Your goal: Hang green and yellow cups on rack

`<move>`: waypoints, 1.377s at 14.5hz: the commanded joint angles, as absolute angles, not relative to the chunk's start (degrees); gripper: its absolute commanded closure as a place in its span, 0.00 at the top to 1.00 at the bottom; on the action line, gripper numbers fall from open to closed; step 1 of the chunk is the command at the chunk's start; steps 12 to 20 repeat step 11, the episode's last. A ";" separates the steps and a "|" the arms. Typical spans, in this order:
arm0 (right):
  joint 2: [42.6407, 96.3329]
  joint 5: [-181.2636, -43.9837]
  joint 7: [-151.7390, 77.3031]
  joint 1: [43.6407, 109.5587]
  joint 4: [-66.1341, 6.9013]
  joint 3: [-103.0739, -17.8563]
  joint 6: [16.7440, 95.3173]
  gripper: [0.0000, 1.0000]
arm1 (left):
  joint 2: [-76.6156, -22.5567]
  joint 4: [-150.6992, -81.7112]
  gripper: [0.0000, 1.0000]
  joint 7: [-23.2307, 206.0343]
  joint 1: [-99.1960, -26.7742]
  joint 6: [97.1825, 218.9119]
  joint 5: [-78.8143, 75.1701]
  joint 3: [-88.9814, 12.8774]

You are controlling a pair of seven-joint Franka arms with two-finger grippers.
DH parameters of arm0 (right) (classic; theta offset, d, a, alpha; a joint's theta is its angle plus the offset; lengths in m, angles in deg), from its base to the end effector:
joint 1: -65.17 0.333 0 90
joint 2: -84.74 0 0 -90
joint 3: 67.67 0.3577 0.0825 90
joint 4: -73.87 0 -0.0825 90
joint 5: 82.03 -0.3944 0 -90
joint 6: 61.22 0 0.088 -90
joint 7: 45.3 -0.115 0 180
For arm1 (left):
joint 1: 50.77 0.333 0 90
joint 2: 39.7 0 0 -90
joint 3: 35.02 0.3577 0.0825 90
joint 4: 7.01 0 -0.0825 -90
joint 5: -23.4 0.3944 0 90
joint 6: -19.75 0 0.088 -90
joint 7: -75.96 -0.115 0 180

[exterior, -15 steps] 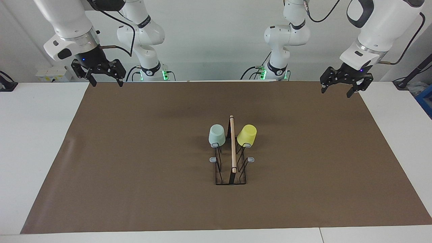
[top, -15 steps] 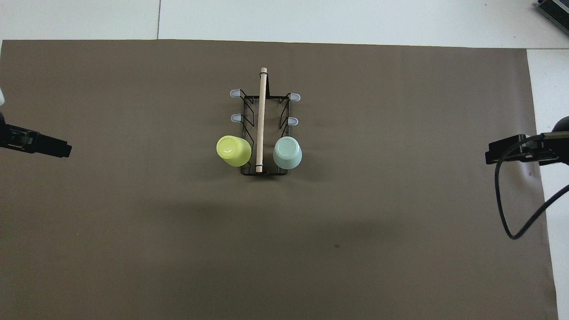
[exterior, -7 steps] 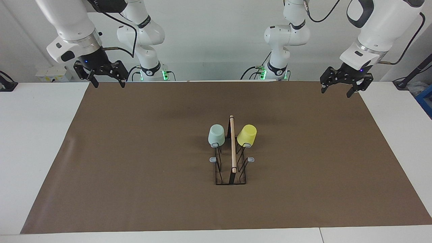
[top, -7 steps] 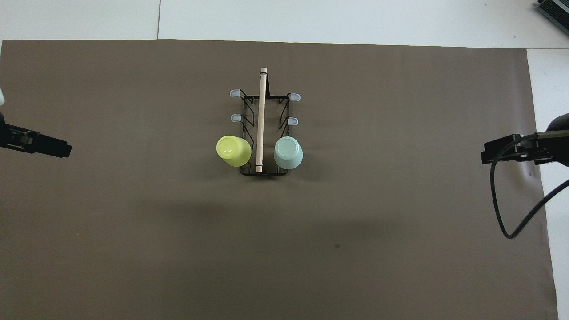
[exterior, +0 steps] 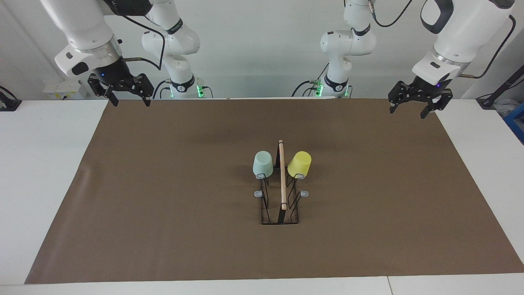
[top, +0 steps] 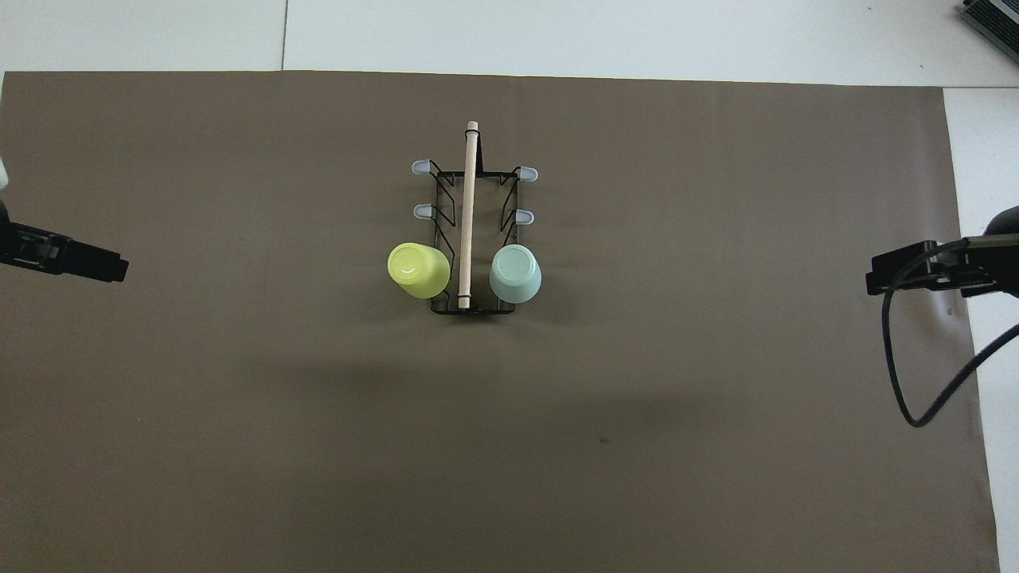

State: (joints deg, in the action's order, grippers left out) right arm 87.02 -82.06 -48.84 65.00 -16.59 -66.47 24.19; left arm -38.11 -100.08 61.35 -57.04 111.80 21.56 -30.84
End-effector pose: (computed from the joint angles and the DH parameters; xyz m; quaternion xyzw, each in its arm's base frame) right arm 0.5420 0.0101 0.6696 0.9995 -0.0219 -0.0241 0.0011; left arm 0.5576 -0.0233 0.6510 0.9893 -0.1447 0.0068 0.0164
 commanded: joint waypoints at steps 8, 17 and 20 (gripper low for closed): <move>86.94 -80.98 -49.08 64.82 -16.74 -66.79 23.25 1.00 | -37.68 -99.47 1.00 62.07 -57.10 110.54 21.29 -30.81; 87.03 -81.07 -49.17 64.65 -16.83 -66.79 23.16 1.00 | -37.77 -99.47 1.00 62.07 -57.10 110.54 21.29 -30.81; 87.03 -81.07 -49.17 64.65 -16.83 -66.79 23.16 1.00 | -37.77 -99.47 1.00 62.07 -57.10 110.54 21.29 -30.81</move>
